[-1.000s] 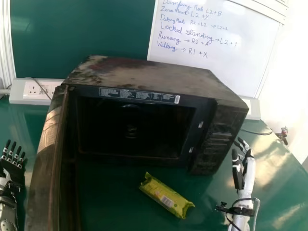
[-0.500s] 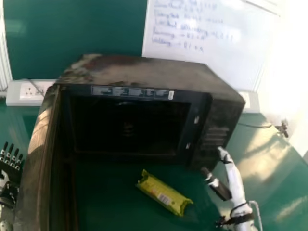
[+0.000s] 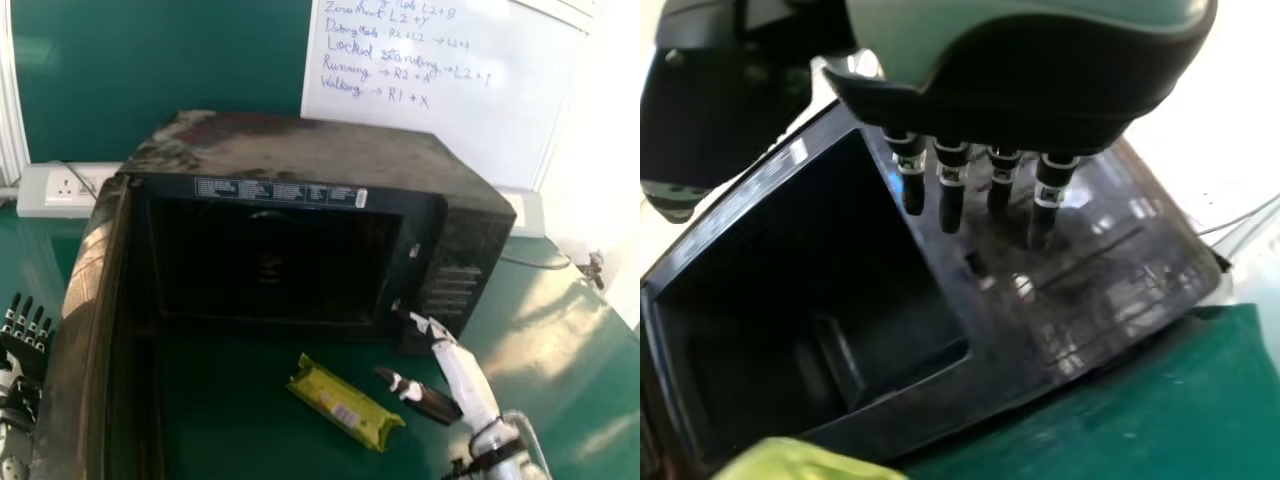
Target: Put biscuit inside oven
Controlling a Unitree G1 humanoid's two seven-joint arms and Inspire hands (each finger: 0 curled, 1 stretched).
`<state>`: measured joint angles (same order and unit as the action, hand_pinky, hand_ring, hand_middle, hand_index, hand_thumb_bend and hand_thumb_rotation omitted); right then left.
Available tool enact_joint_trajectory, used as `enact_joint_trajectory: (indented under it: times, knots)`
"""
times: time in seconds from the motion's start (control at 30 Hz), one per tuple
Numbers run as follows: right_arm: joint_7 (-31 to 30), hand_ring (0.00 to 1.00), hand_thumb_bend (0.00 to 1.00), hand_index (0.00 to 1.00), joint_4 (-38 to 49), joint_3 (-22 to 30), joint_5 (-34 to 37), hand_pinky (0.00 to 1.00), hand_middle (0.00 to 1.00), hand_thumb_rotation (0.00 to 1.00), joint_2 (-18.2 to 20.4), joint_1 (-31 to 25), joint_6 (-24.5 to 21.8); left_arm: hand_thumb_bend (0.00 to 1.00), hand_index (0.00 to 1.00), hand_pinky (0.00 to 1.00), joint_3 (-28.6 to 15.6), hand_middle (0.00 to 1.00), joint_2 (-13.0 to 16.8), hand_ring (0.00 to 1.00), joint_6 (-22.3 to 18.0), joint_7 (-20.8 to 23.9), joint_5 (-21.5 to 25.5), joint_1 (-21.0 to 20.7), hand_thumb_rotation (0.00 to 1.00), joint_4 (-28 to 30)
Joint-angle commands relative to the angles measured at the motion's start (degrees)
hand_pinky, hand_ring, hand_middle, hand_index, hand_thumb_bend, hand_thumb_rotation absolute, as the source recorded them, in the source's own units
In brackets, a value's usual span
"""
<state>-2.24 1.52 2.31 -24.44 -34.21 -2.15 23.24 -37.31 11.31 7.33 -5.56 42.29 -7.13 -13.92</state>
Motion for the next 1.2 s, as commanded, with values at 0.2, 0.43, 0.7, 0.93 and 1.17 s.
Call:
enact_joint_trajectory:
  times: [0.2, 0.43, 0.7, 0.93, 1.17]
  knots:
    - [-5.28, 0.93, 1.00, 0.97, 8.41, 0.90, -2.46, 0.94, 0.93, 0.74, -1.58, -2.73, -4.23, 0.50, 0.55, 0.72, 0.22, 0.45, -1.17, 0.76, 1.62, 0.35, -0.28, 1.59, 0.00, -2.26]
    - [-13.87, 0.93, 1.00, 0.96, 14.53, 0.78, -1.44, 0.97, 0.94, 0.70, -2.96, -3.54, -10.74, 0.50, 0.55, 0.72, 0.24, 0.45, -1.27, 0.76, 1.69, 0.63, -0.27, 1.62, 0.00, -2.01]
    - [-25.23, 0.94, 1.00, 0.98, 20.28, -0.28, -1.97, 0.99, 0.95, 0.63, -5.38, -2.15, -19.57, 0.50, 0.55, 0.72, 0.32, 0.45, -1.14, 0.75, 1.37, 0.16, -0.46, 1.62, 0.00, -2.33]
    - [-32.57, 0.94, 1.00, 0.98, 24.95, -2.37, -5.03, 0.99, 0.95, 0.52, -7.24, -0.06, -27.17, 0.50, 0.55, 0.72, 0.33, 0.44, -1.33, 0.76, 1.65, 0.60, -0.33, 1.74, 0.00, -1.71]
    - [-34.13, 0.92, 1.00, 0.97, 25.16, -5.29, -8.33, 0.96, 0.94, 0.58, -8.08, 1.58, -26.73, 0.50, 0.55, 0.74, 0.36, 0.44, -1.36, 0.76, 1.47, 0.69, -0.51, 1.68, 0.00, -1.84]
